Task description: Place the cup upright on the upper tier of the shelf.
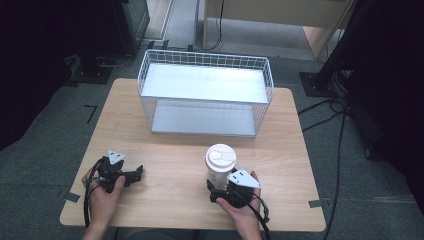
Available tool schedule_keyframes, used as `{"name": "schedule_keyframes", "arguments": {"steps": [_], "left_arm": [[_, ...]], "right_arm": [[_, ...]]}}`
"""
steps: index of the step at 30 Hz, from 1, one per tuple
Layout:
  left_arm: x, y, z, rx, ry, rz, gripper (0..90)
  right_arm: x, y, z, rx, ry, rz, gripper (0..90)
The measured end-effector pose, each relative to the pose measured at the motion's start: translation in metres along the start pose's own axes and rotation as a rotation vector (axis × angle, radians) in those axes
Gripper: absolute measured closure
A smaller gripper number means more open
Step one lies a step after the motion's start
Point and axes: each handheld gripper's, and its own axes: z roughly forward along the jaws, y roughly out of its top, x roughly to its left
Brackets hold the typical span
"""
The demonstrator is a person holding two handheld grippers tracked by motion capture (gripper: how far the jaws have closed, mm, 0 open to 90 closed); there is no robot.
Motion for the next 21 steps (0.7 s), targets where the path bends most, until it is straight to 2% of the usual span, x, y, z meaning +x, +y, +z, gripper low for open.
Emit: {"name": "schedule_keyframes", "arguments": {"steps": [14,16,21], "left_arm": [[0.000,0.000,0.000,0.000,0.000,0.000,2.5],[0.000,0.000,0.000,0.000,0.000,0.000,2.4],[0.000,0.000,0.000,0.000,0.000,0.000,2.4]], "right_arm": [[0.007,0.020,-0.003,-0.129,-0.037,0.007,11.8],[0.007,0.024,-0.004,-0.162,-0.034,0.011,11.9],[0.008,0.029,-0.002,-0.179,-0.038,0.003,11.9]]}}
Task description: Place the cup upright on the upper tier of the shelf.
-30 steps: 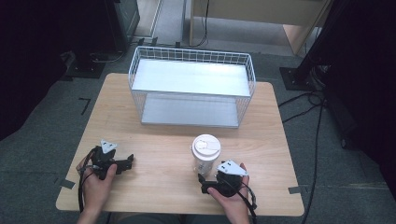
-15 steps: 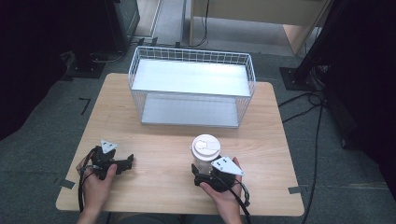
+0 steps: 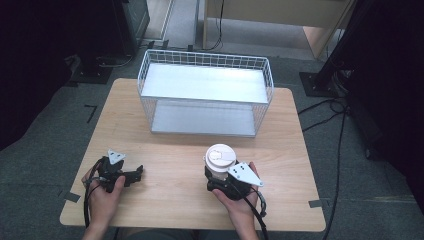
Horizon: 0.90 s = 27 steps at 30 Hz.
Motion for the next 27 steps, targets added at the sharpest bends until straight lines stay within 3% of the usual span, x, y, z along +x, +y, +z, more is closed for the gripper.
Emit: {"name": "schedule_keyframes", "arguments": {"steps": [13,27], "left_arm": [[0.000,0.000,0.000,0.000,0.000,0.000,2.4],[0.000,0.000,0.000,0.000,0.000,0.000,2.4]], "right_arm": [[0.007,0.004,0.010,-0.052,-0.004,-0.031,11.3],[0.012,0.005,0.014,-0.063,-0.023,-0.075,12.6]]}}
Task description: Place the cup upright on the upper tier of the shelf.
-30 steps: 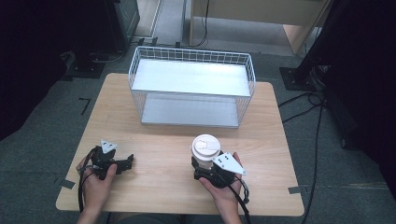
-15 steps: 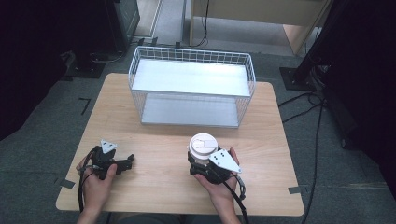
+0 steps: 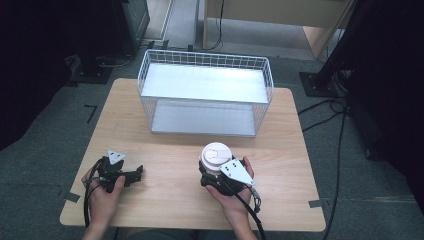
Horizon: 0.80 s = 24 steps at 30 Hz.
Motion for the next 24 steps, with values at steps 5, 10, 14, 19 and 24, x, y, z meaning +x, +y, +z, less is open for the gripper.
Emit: {"name": "schedule_keyframes", "arguments": {"steps": [5,10,14,19,24], "left_arm": [[0.000,0.000,0.000,0.000,0.000,0.000,2.4],[0.000,0.000,0.000,0.000,0.000,0.000,2.4],[0.000,0.000,0.000,0.000,0.000,0.000,2.4],[0.000,0.000,0.000,0.000,0.000,0.000,2.5],[0.000,0.000,0.000,-0.001,0.000,-0.001,2.4]], "right_arm": [[0.003,0.002,-0.001,-0.027,0.002,-0.014,15.4],[0.003,0.004,-0.002,-0.038,0.000,-0.012,15.4],[0.002,0.010,-0.004,-0.051,-0.004,-0.007,15.4],[0.000,0.020,-0.005,-0.070,-0.012,-0.021,15.4],[-0.001,0.033,-0.005,-0.088,-0.020,-0.032,15.4]]}}
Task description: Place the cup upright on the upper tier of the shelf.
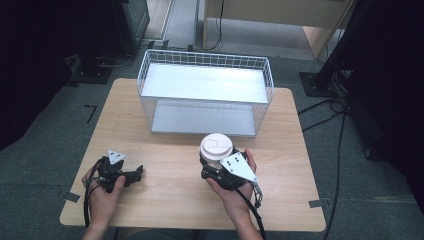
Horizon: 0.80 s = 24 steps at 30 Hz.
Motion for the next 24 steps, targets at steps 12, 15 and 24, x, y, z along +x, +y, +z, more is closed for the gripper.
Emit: {"name": "schedule_keyframes", "arguments": {"steps": [12,15,24], "left_arm": [[0.000,0.000,0.000,0.000,0.001,0.002,2.4],[0.000,0.000,0.000,0.001,0.000,0.003,2.4],[0.000,0.000,0.000,0.001,0.000,0.003,2.4]], "right_arm": [[-0.005,0.032,0.007,-0.039,-0.024,-0.005,15.4],[-0.006,0.041,0.009,-0.050,-0.028,-0.010,15.4],[-0.014,0.066,0.015,-0.067,-0.044,-0.014,15.4]]}}
